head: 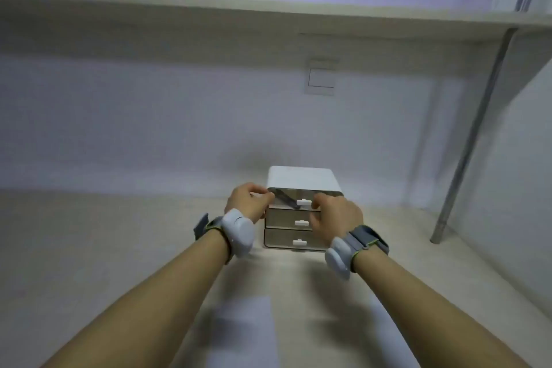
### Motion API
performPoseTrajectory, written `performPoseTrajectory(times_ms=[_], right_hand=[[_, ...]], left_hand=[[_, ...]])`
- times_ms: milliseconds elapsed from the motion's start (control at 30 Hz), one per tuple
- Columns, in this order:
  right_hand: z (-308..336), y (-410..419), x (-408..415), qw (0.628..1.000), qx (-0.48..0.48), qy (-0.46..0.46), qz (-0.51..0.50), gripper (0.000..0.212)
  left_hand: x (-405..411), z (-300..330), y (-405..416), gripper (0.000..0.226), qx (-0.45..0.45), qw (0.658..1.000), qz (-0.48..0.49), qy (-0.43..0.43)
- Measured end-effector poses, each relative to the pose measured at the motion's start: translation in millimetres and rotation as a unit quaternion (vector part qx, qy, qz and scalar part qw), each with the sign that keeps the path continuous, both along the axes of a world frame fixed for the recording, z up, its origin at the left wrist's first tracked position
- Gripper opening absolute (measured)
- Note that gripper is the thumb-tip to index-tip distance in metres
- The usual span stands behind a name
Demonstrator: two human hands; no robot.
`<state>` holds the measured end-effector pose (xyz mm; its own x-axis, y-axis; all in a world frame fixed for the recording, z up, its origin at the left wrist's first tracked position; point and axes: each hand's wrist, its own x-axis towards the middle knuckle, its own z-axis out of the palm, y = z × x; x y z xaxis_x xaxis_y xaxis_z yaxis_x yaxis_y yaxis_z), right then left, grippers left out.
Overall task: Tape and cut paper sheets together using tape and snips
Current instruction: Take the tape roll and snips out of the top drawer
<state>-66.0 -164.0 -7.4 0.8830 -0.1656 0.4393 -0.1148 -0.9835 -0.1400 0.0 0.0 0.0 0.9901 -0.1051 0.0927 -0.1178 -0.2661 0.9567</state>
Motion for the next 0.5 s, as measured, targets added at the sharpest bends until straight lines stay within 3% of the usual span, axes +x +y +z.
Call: performPoseTrajectory(times_ms=[167, 300, 433, 500], right_hand=[[-7.9, -2.1, 26.0, 0.994, -0.11, 0.0, 0.021, 0.022], [-14.5, -8.4, 44.8, 0.988, -0.144, -0.041, 0.04, 0.021], [-16.3, -9.4, 58.9, 0.982, -0.183, -0.044, 0.016, 0.039], [-19.5, -11.7, 63.5, 0.983, -0.177, -0.034, 0.021, 0.034]], left_hand=[[22.7, -8.4, -9.4, 0.037, -0.169, 0.981, 0.019, 0.092], [36.8, -20.0, -13.9, 0.035, -0.199, 0.973, 0.021, 0.115], [42.6, -27.9, -17.0, 0.009, -0.221, 0.967, 0.017, 0.125], [44.3, -30.8, -18.7, 0.021, -0.22, 0.966, 0.018, 0.138]])
